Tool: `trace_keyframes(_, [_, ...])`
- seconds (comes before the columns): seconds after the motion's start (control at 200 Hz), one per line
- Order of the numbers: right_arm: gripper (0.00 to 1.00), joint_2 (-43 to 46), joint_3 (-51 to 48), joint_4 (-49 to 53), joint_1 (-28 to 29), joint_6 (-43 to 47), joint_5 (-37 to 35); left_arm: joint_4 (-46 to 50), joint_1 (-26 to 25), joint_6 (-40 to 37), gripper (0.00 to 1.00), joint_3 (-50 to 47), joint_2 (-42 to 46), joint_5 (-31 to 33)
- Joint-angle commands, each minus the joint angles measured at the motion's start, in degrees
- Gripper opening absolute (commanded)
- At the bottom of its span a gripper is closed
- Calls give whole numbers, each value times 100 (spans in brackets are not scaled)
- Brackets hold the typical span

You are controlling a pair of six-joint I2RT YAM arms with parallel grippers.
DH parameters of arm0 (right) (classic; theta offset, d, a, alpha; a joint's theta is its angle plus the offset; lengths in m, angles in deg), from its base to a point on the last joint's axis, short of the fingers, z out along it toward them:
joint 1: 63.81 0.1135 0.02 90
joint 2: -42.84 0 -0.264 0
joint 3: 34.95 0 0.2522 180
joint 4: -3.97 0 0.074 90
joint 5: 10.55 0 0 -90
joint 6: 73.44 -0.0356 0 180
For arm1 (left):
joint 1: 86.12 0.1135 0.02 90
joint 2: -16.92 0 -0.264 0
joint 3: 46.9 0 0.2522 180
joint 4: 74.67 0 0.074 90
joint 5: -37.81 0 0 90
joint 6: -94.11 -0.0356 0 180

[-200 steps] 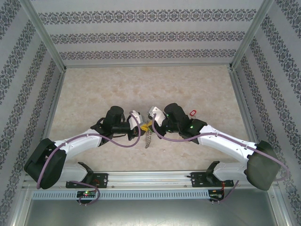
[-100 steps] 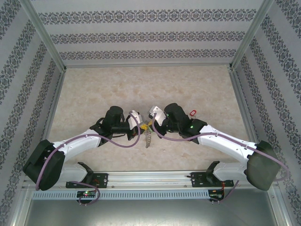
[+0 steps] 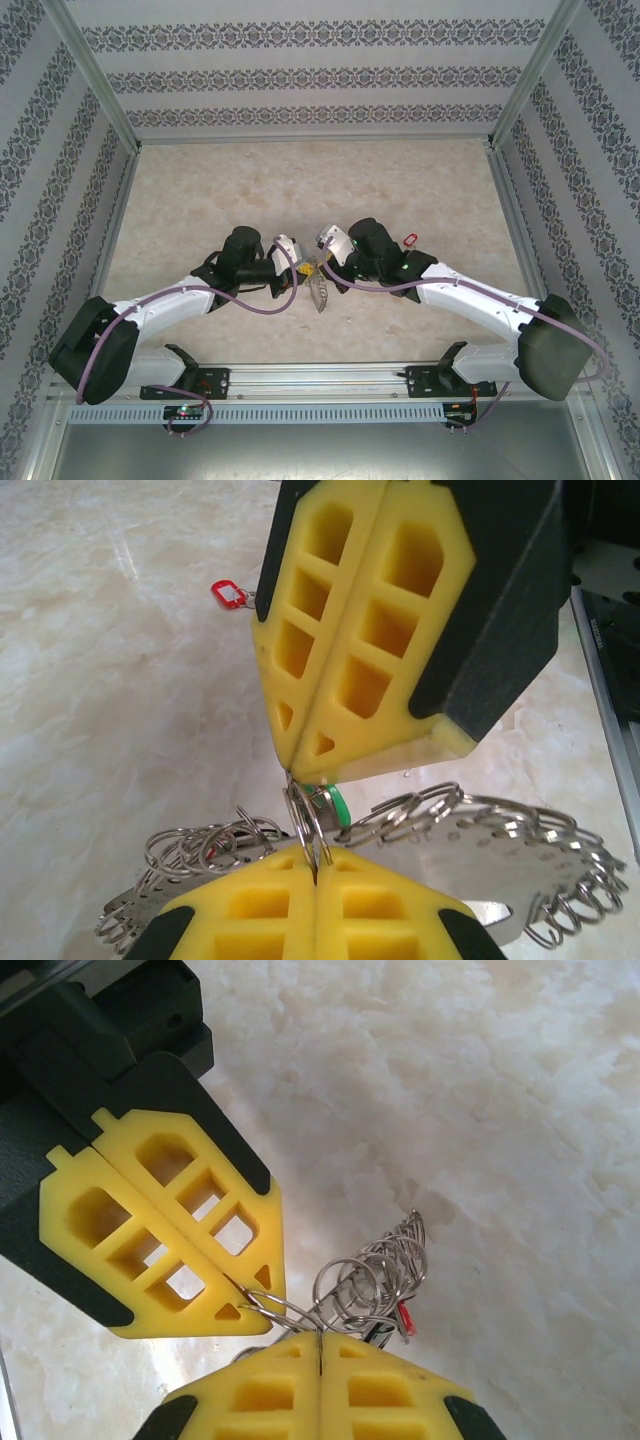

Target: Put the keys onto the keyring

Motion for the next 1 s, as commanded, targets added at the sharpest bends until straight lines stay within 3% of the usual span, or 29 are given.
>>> trace_keyframes(0.0, [0,-53,25,-6,-71,-125,101,-553,-16,156,0,-107,38,-203])
trace_keyframes(0.095, [0,27,55,-82,-48,-108,236,-586,-13,183,2,-131,26,-102])
trace_keyframes(0.335, [0,107,149,-13,-18,0,384,-477,-12,166,19,-91,26,-54])
trace_keyframes(0.999, [0,161,243,-2,24,49,215,150,-12,-44,37,14,226,-498])
